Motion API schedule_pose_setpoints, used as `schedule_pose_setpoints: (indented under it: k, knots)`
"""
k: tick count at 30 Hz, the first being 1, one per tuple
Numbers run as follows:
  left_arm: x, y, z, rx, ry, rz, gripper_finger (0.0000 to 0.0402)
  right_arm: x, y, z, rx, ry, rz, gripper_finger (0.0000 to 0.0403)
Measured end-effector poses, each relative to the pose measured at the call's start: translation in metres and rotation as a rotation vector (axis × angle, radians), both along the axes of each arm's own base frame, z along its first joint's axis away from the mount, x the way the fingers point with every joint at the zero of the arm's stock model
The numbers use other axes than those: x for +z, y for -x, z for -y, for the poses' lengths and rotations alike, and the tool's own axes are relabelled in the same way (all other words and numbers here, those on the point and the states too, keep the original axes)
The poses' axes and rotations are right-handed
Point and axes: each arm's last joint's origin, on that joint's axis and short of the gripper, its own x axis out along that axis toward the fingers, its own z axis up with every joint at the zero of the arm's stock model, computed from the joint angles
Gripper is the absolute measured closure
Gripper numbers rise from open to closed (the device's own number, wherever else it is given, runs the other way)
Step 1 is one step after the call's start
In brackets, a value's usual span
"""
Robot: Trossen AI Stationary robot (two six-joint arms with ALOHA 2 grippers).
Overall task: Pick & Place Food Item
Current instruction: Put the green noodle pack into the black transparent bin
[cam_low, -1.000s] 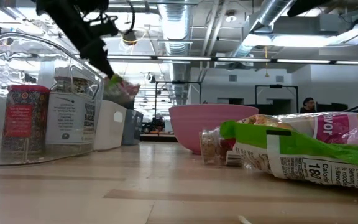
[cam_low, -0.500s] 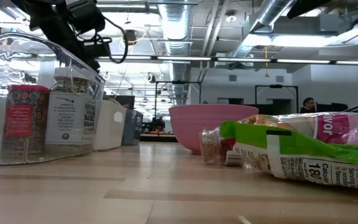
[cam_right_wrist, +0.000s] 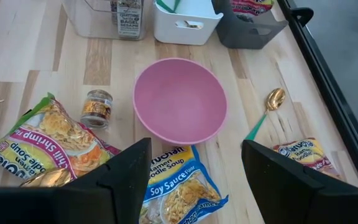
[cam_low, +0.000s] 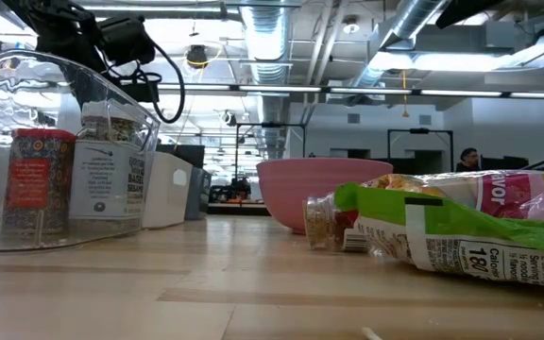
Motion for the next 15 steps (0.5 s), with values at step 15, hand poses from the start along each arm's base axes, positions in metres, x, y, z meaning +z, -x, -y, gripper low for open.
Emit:
schedule_pose_setpoints:
  k: [15]
  knots:
    - [0.0034,-0.0037,-0.0014,0.01,-0.009,0.07,0.0401,0.0,-0.0001,0.0,0.001,0.001,0.0,0.0159]
